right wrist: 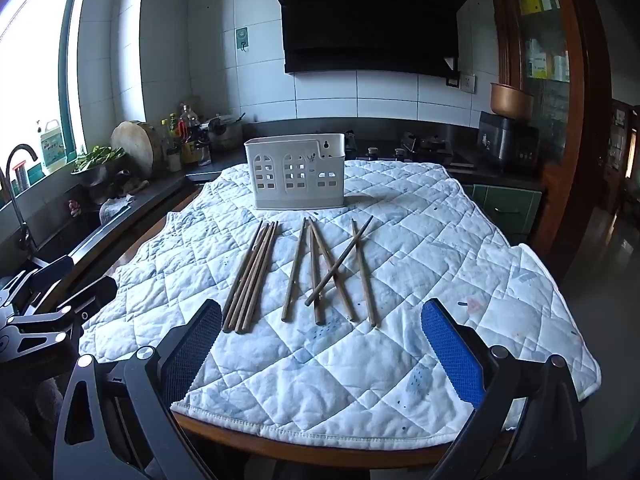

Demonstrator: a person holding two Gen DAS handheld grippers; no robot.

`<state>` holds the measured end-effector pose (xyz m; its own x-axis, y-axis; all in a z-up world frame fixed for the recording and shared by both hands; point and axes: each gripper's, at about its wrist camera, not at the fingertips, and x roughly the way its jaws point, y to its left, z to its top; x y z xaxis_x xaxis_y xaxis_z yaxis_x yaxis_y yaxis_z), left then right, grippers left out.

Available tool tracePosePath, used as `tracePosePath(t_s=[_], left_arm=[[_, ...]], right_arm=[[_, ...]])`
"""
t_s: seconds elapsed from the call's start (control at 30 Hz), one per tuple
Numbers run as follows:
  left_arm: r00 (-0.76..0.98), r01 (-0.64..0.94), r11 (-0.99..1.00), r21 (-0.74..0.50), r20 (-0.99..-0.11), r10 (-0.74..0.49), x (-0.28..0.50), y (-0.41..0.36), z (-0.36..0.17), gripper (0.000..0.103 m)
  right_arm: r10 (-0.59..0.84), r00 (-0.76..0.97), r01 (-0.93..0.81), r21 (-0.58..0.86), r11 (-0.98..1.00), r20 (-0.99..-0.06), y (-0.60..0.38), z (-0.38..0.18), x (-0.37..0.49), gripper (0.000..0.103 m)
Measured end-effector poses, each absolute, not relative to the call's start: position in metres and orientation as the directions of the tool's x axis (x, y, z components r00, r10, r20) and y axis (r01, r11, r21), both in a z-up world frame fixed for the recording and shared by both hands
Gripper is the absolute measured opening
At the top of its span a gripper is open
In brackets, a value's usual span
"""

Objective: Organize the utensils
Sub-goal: 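Move both grippers, open, toward the loose wooden chopsticks on the cloth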

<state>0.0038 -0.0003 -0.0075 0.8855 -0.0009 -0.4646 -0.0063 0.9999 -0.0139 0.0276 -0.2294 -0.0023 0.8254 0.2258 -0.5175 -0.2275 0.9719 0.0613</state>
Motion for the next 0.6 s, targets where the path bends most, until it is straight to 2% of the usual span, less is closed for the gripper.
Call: tracePosePath(t_s=[0.6], left_arm=[[0.879,-0.017,1.0,-0.025,-0.477,0.003,0.0093,0.0008,-0.013,0.098]], right_arm=[[0.229,0.816,-0.231,0.065,0.971,-0.531,-0.229,-0.0084,0.0333,0.097]])
